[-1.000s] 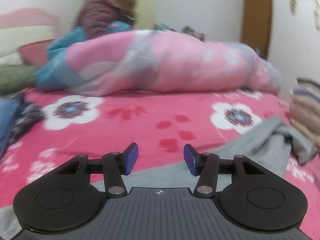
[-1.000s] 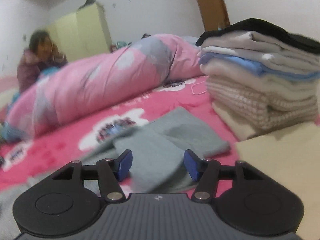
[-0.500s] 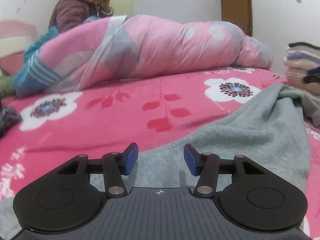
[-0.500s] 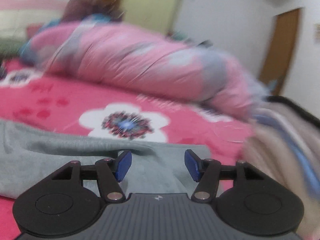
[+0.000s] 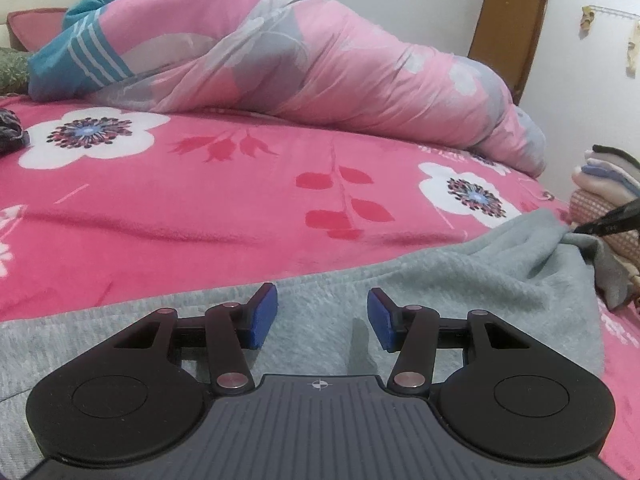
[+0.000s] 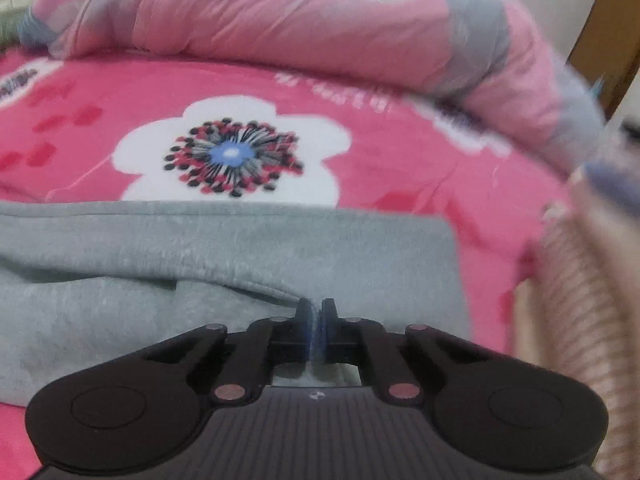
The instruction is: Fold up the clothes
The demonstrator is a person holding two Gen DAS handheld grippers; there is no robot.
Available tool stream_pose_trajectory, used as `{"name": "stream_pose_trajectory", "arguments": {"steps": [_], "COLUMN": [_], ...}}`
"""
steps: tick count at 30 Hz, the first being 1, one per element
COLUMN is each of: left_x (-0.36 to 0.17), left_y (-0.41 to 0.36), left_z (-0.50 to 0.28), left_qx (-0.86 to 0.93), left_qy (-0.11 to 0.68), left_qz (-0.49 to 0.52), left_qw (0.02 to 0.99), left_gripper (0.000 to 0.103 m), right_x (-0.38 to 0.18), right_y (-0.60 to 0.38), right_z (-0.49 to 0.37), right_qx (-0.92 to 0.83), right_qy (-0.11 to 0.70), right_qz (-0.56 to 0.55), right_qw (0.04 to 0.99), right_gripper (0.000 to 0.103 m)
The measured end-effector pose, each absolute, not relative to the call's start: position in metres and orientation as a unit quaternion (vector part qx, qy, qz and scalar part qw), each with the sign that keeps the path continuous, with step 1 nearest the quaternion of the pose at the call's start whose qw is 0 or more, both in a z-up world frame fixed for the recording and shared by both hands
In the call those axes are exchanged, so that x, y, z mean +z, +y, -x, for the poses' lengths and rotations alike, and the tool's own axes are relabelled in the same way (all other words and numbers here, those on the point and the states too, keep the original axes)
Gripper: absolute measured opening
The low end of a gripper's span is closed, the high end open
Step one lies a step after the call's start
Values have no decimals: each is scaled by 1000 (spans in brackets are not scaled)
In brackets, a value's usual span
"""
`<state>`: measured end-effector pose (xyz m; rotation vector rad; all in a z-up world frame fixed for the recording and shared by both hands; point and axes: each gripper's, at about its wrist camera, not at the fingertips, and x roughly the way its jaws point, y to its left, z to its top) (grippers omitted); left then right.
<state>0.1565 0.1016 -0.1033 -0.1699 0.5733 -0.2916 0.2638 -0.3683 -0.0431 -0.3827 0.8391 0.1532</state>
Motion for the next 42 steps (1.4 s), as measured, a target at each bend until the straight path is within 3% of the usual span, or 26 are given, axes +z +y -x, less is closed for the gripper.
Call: {"name": "stream_pose_trajectory", "arguments": {"steps": [8, 18, 26, 28, 33, 35, 36, 37, 39, 42], "left_x": [-100, -102, -106, -106, -106, -107, -107, -107, -108, -108], "left_y": [102, 101, 101, 102, 102, 103, 104, 104, 105, 107], "left_z": [-153, -156, -159, -159, -159, -160, -160, -160, -161, -162], "left_qx": [-115, -98, -99, -100, -101, -102, -103, -103, -105, -107], "left_qy": [264, 272, 282, 283, 285, 286, 286, 287, 288, 289], "left_qz": [73, 61, 59, 62, 61, 65, 66, 68, 71, 76], "left_qw": [955, 955, 952, 952, 951, 951, 950, 950, 949, 948], "left_gripper": [46, 45, 45, 45, 45, 45, 45, 45, 46, 47], "right_x": [-16, -76, -110, -98, -43, -21, -7, 3, 20, 20], "right_y": [-326, -326, -343, -365, -429, -434, -434, -434, -439, -458], "right_z": [-281, -336, -359, -363, -372, -357, -340, -326, -283, -234], "right_qx": [26, 21, 36, 33, -31, -35, -34, -35, -44, -58], "right_qy": [298, 345, 382, 392, 393, 375, 358, 345, 320, 334], "right_qz": [339, 375, 319, 247, 68, 56, 59, 58, 53, -22], "right_qw": [892, 860, 867, 885, 916, 925, 931, 936, 945, 940], "right_gripper": [2, 2, 3, 15, 18, 19, 24, 37, 52, 53]}}
